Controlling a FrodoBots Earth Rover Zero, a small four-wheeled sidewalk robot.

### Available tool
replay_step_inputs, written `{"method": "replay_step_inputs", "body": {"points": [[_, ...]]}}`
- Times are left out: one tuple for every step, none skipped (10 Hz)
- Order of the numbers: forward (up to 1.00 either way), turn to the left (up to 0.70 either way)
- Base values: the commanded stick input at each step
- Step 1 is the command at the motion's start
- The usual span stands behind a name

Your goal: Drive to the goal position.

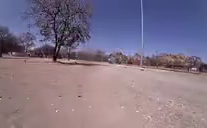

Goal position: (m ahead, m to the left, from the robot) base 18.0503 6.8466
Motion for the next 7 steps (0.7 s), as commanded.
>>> {"method": "replay_step_inputs", "body": {"points": [[1.00,-0.11],[1.00,0.00],[1.00,0.00],[1.00,0.00],[1.00,0.00],[1.00,0.00],[1.00,0.00]]}}
